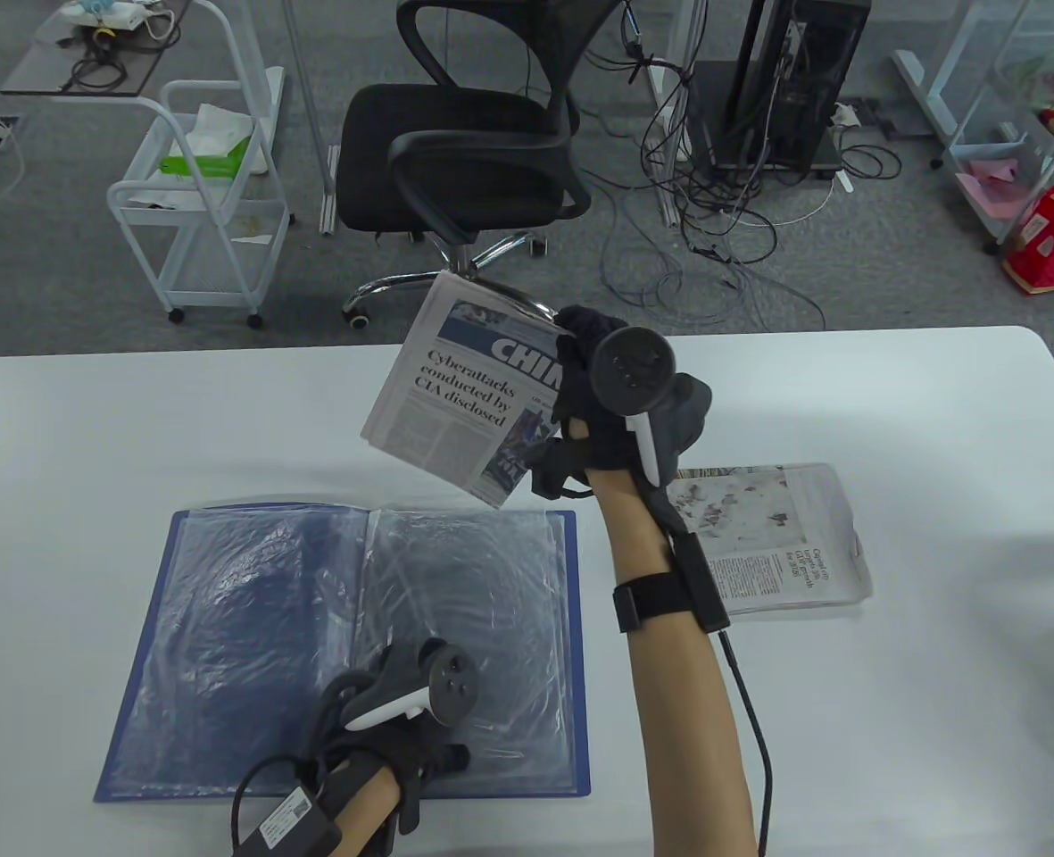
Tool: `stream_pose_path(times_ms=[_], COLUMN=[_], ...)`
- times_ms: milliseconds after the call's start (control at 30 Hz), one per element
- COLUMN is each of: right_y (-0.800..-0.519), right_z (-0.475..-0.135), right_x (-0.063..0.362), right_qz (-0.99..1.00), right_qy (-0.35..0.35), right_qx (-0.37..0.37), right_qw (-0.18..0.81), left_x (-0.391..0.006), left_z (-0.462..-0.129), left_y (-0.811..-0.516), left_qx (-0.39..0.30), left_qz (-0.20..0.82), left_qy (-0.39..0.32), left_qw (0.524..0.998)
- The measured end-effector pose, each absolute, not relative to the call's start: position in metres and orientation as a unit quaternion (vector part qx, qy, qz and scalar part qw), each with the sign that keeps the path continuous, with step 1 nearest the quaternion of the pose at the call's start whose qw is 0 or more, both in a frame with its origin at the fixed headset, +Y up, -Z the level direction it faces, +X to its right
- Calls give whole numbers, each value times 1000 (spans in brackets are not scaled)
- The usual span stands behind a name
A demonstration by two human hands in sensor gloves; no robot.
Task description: Pull newspapers from file folder
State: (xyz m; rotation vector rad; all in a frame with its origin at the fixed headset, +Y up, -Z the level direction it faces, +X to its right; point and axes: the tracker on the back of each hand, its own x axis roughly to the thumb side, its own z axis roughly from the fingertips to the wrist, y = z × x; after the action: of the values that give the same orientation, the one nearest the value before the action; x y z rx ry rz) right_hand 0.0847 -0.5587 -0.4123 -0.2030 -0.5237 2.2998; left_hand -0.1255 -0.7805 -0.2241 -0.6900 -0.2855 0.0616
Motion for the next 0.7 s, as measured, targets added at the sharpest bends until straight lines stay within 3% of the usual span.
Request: stream_pose_path(times_ms=[167,300,433,700], right_y=[-548,-558,-589,-682], right_z=[-399,-389,-381,-367], right_x=[143,193,247,318], right_qz=[856,831,818,810], right_qy=[-195,-183,-161,-106], right_qx=[-122,-178,-254,-379], right_qw=[464,495,490,434], left_x=[-126,-126,-126,-126], left_z=[-224,-224,-224,-224], left_y=[-781,-781,-781,-781], left_qx=[-337,-337,-338,-338], left_qz=[34,36,37,37], left_qy=[-139,-139,-138,-138], left_qw=[930,930,930,930])
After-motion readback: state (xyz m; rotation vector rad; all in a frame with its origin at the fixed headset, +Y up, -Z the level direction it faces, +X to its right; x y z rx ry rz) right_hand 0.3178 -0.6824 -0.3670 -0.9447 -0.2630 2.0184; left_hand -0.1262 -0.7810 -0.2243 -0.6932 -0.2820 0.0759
